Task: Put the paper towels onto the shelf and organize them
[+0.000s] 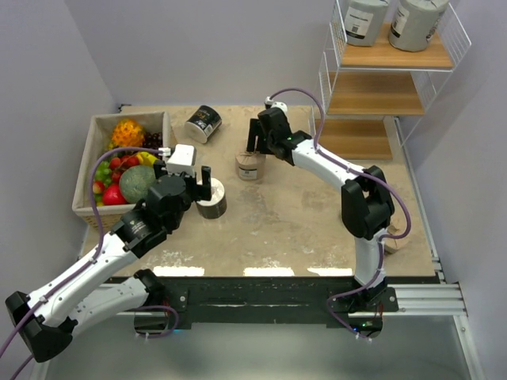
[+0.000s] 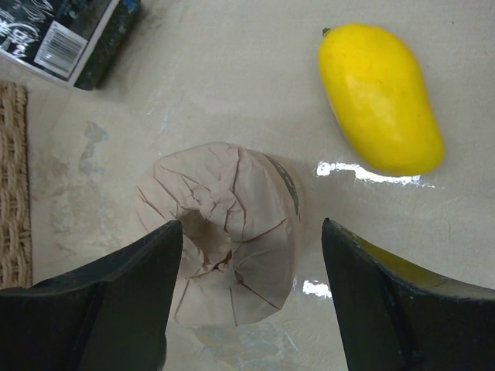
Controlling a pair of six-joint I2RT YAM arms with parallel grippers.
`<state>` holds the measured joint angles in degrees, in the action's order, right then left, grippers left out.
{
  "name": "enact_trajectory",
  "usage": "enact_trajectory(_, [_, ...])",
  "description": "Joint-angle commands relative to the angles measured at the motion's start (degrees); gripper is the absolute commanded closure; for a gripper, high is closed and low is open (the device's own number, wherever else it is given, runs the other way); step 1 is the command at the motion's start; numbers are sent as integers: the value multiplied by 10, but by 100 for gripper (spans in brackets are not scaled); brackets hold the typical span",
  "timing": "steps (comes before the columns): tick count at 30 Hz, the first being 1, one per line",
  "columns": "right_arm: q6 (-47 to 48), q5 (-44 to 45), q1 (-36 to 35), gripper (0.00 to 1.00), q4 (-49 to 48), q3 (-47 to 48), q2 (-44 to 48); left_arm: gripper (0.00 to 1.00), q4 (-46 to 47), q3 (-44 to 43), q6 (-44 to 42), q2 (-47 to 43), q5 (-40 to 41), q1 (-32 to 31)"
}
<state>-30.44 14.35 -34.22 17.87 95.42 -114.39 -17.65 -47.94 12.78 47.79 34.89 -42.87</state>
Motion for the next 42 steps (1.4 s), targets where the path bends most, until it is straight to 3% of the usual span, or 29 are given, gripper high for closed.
enact_trajectory(1, [22, 23, 1, 24, 1, 14, -1, 12, 22, -2, -3, 4, 18, -3])
enact_trajectory(14, [10, 14, 0, 31, -10, -40, 0, 12, 23, -2, -5, 8, 17, -3])
enact_trajectory(19, [-5, 10, 1, 44, -13, -88, 28, 12, 24, -1, -4, 5, 17, -2])
enact_trajectory(25, [-48, -4, 2, 45, -46, -239, 129, 12, 24, -1, -3, 4, 14, -2])
enact_trajectory(30, [-73, -6, 0, 34, -55, -378, 278, 12, 24, -1, -2, 5, 10, -2])
enact_trajectory(36, [-45, -20, 0, 32, 35, -363, 350, 12, 24, -2, -3, 7, 11, -2])
enact_trajectory(42, [16, -18, 2, 32, 33, -300, 302, 12, 22, 0, -1, 8, 18, -2])
